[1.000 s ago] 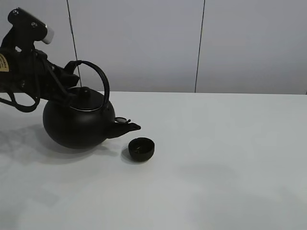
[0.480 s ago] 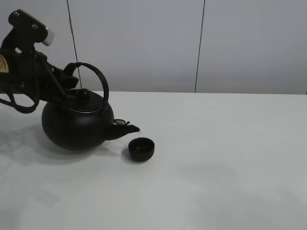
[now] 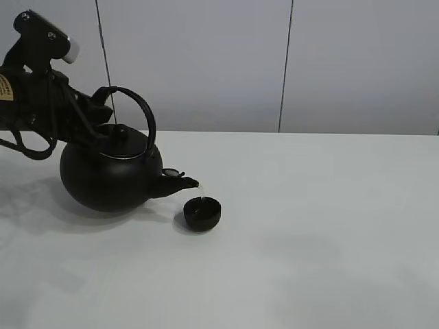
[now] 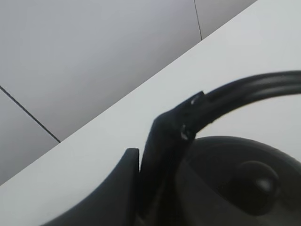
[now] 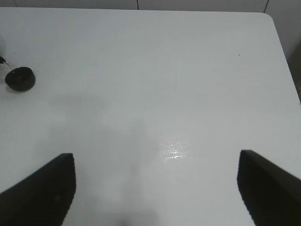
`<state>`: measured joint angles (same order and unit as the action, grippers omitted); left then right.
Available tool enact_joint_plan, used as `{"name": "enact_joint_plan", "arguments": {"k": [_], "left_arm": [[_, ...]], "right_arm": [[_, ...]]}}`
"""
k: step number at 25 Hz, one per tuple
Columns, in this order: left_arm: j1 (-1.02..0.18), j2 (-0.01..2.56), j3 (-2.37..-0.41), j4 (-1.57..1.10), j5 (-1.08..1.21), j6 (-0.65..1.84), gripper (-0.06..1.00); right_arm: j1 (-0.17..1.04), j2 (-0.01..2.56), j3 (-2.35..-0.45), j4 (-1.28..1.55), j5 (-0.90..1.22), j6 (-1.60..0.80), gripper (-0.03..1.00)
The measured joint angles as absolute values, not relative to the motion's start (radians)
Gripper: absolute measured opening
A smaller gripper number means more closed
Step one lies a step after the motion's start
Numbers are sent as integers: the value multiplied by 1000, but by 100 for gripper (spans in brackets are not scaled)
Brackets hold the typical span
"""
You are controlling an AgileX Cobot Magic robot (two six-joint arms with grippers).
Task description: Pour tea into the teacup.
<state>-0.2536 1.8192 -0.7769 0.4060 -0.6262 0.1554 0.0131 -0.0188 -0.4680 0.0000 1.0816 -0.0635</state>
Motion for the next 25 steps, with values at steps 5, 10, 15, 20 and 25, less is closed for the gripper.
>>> {"name": "enact_joint_plan", "arguments": {"k": [5, 10, 15, 20, 25], "left_arm": [[-254, 1819, -777, 406, -626, 156, 12], [-254, 1819, -777, 406, -626, 156, 12], [-254, 1819, -777, 406, -626, 160, 12], [-254, 1819, -777, 406, -626, 131, 12], [-254, 1819, -777, 406, -628, 23, 12]], "right_arm": [[13, -19, -468, 0, 1082, -63, 64], [13, -19, -468, 0, 1082, -63, 64], [13, -19, -468, 0, 1082, -63, 64], [13, -19, -468, 0, 1081, -63, 64], [13, -19, -468, 0, 1081, -63, 64]]}}
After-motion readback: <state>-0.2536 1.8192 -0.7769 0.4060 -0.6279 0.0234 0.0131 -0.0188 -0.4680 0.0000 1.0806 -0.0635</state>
